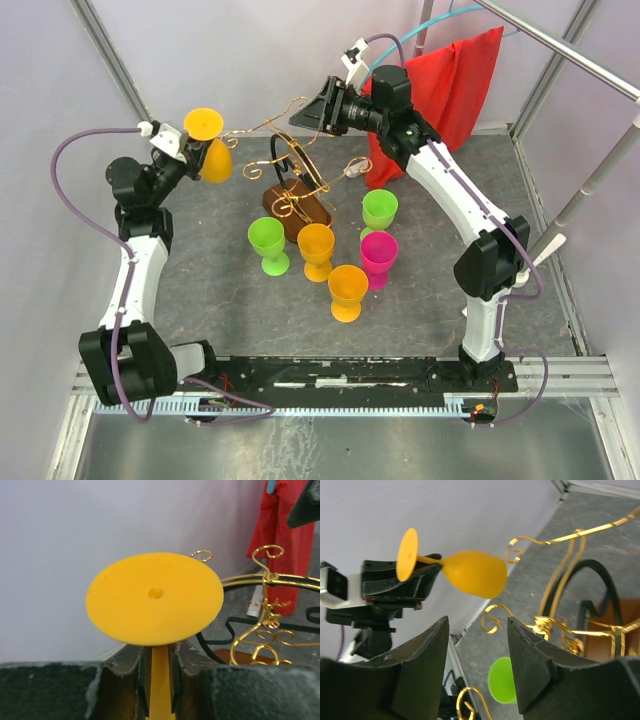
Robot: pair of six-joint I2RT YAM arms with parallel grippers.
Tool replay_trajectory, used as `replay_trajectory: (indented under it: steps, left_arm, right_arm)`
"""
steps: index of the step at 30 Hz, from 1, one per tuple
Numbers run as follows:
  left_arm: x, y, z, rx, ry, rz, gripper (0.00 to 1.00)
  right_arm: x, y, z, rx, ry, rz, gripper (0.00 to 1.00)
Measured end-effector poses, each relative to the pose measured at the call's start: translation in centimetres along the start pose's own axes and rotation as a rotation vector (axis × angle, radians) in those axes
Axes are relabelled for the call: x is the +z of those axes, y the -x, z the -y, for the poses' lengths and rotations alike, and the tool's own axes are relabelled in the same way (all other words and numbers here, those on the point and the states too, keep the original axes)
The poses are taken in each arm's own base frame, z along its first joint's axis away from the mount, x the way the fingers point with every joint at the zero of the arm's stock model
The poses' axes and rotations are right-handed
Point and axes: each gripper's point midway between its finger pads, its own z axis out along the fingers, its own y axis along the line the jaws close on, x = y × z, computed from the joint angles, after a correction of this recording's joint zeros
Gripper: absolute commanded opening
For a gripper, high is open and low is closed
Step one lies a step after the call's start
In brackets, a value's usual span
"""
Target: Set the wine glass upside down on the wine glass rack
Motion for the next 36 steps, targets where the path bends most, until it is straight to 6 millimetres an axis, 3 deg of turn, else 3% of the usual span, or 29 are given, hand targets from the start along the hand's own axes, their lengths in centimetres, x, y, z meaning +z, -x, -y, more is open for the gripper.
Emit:
replay_trajectory:
  steps: [3,6,11,18,30,36]
  left_arm:
    - [0.0,-1.6,1.0,-0.026,-0.044,-0.021,0.03]
    - [0.0,-4.7,2.3,-0.092,-0.095,-0.062,0.03]
    - [0.0,-8.7,3.6,-0.185,-0.133,-0.123,0.03]
    - [1.1,-9.0,3.7,-0.205,-0.147,-0.053,0.03]
    - [3.7,-11.5,5.9,-0.256,-0.197,-0.009,0.03]
    - [4.4,-12.6,5.7,-0.259,-0.160,0.023,0.03]
  right_arm:
    - [-0.4,-0.8,1.8,-0.029,-0.078,-0.030,0.59]
    - [-1.1,-1.2,2.9,-0.049,-0.135,-0.050,0.59]
    - [-2.2,-1.0,2.9,-0.083,-0.173,-0.052,0.60]
    - [-2.8,-0.5,2.6,-0.115,-0.179,-0.043,0.60]
    - [-2.9,-0.9,2.9,-0.129,-0.190,-0.060,0.60]
    - [-3.1,-1.0,3.1,-0.140,-0.199,-0.070,0.60]
